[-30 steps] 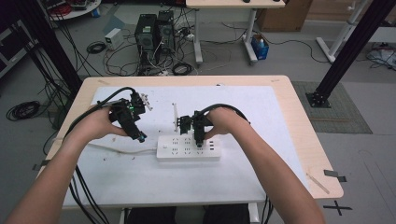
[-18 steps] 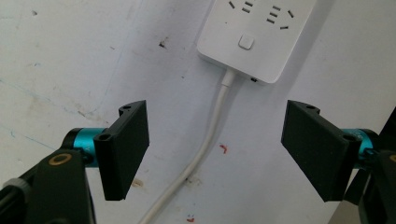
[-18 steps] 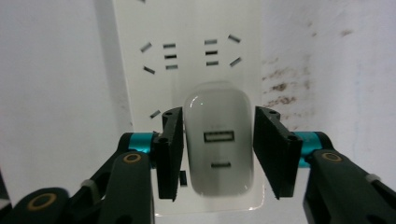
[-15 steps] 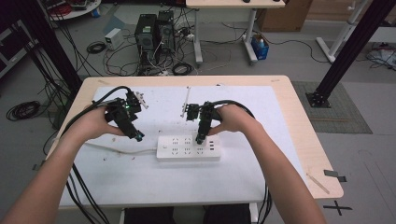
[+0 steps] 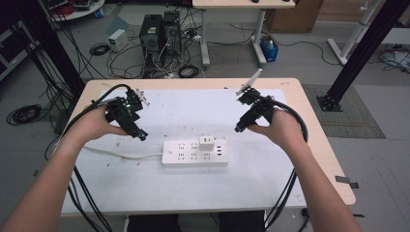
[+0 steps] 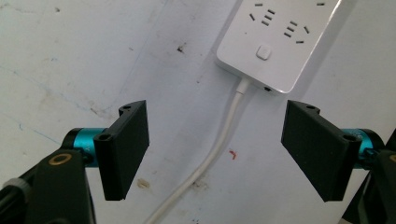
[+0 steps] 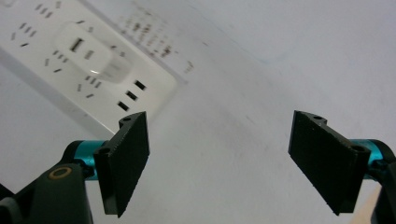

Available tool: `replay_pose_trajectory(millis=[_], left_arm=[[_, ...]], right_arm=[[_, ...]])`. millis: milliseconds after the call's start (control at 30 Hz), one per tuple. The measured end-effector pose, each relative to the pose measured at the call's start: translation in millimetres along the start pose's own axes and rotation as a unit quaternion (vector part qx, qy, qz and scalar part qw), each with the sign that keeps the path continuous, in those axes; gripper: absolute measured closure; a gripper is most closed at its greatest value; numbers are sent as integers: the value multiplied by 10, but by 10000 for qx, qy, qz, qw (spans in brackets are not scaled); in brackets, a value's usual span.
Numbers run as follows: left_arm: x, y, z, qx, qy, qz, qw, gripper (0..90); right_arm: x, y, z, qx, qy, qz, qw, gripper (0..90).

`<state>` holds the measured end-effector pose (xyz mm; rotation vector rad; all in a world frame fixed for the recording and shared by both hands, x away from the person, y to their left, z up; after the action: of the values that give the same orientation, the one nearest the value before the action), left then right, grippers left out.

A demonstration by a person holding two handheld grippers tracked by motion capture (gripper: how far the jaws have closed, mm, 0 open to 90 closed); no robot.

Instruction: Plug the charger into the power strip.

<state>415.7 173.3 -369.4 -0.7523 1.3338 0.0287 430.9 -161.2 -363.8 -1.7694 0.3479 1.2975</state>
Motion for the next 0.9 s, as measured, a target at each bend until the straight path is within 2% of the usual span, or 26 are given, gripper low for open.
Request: replay_pose_trajectory(millis=[67,133,233,633,900], left_arm=[[9,-9,4,-17,-7,-16,10000,236],[20,-13,1,-10,1,10,10000,236],[35,-11,-9,17,-16,68,10000,236],[13,-58,-42,20,-57,58,10000,236],[8,-63,-54,56,-91,105,9999,236]], right_arm=[[-39,92,-136,330,156,49,9993,201],[-55,130,-216,459,223,6,9987,200],[-73,164,-270,602,205,-9,9980,200],[-110,140,-343,792,247,-131,9965,200],[-87,139,-331,742,190,-114,9970,200]])
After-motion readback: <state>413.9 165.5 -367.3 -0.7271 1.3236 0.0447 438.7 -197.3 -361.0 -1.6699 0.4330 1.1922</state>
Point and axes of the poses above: each handheld gripper's, and its own axes: x roughly forward along the jaws, y roughly out of its underside, z roughly to its left, the point moved 9 cm from there along x, roughly forward along the jaws, and after that the axes turned 10 degrees about -z, right-handed, at the moved point
